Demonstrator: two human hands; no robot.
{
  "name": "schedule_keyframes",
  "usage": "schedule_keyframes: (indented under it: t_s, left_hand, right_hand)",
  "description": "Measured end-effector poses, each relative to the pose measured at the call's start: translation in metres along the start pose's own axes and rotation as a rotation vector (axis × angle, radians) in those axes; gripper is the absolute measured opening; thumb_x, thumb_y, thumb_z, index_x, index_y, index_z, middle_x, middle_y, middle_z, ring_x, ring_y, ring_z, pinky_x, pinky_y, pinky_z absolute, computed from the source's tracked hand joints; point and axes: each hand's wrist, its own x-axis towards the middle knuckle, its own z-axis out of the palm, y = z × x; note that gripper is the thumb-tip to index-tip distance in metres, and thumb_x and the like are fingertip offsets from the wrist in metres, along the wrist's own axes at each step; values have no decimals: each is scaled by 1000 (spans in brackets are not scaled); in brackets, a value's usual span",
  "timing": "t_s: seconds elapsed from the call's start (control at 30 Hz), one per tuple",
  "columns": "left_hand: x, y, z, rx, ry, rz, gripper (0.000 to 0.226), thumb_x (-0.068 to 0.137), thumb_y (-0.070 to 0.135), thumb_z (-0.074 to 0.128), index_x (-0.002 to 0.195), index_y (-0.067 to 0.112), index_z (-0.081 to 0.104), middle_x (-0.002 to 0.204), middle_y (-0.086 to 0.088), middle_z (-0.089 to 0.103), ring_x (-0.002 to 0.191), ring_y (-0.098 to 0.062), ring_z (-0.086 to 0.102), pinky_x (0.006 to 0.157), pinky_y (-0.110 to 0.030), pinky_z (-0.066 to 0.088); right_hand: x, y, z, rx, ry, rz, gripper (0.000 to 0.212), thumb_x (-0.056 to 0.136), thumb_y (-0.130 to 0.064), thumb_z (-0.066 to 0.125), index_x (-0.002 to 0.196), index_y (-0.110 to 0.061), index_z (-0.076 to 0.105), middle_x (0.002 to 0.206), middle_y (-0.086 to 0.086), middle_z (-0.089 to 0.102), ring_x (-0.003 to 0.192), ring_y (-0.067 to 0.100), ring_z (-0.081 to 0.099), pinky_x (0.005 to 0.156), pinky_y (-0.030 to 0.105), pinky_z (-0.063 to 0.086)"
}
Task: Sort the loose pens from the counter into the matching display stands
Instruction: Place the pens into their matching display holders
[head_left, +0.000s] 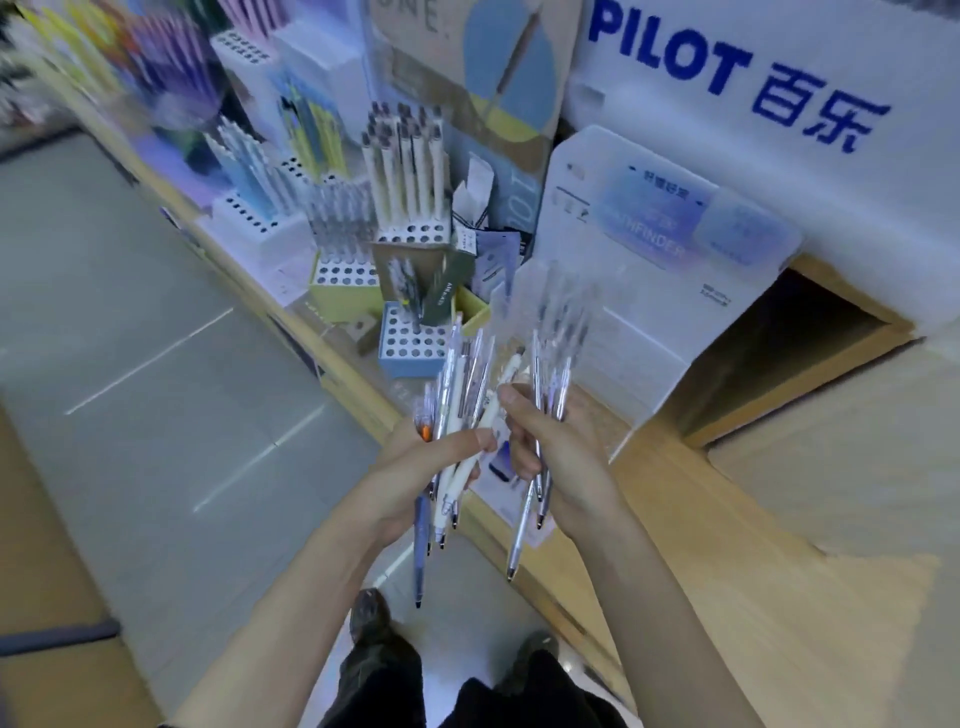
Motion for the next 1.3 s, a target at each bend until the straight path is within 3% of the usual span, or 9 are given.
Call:
schedule_keyframes:
  t_s: [0.23,0.4,0.53,0.63,0.77,0.87,0.97,1.1,1.3]
  left_hand:
    - [7,44,-99,70,-17,48,26,68,21,76,92,11,70,57,5,65,58,-12,62,61,-18,49]
    - [27,71,-154,177,11,29,56,60,28,77,112,13,63,90,-2,71,82,-15,65,74,-25,47]
    - [45,88,-177,84,56,31,52,57,29,89,102,15,68,88,-1,73,79,-13,69,66,-21,50]
    - [68,100,-191,101,107,44,11,75,18,77,78,17,66,61,4,66,53,-8,61,49,-16,46]
    - [100,117,-201,173,62,96,8,82,12,72,82,15,64,57,6,65,52,-8,61,49,-18,47]
    - [122,132,-201,181,50,95,12,81,17,73,77,13,63,52,0,60,48,-13,56,47,-22,45]
    - [141,150,-198,178,38,76,12,80,19,75,79,14,63,52,3,60,49,-11,58,48,-22,47]
    - [163,170,-193,184,16,99,11,78,21,76,84,20,66,56,7,64,51,-7,61,50,-19,48]
    - [181,182,-192,195,-28,78,11,78,17,76,77,20,65,54,3,63,49,-8,59,47,-19,49]
  right_hand:
    - [37,6,102,46,-32,-17,23,91,-23,63,74,-9,62,56,15,42,37,16,29,42,26,27]
    - [63,4,156,-93,37,-82,20,85,-32,69,77,-14,71,43,4,33,37,16,27,43,29,22]
    - [78,-9,175,-122,132,-127,25,89,-21,66,64,-19,67,38,2,33,32,14,27,37,22,26]
    - [94,-25,177,-164,302,-194,30,89,-23,67,68,-8,52,43,3,33,36,15,28,39,25,27]
    - [123,-45,173,-278,556,-360,31,89,-28,66,62,-34,53,41,-11,41,38,6,35,40,18,32]
    - [142,-55,172,-440,688,-522,11,90,-35,64,85,-25,60,57,-8,54,49,3,45,49,16,37]
    - [159,-62,171,-509,766,-581,15,92,-34,61,84,-24,53,54,-11,49,49,0,41,54,23,33]
    - [177,-71,173,-612,808,-634,36,94,-23,61,73,-41,38,55,-17,47,52,-1,41,52,12,32]
    - [195,-61,168,-719,856,-598,15,94,-21,59,82,-20,50,61,-5,46,57,4,43,55,14,32]
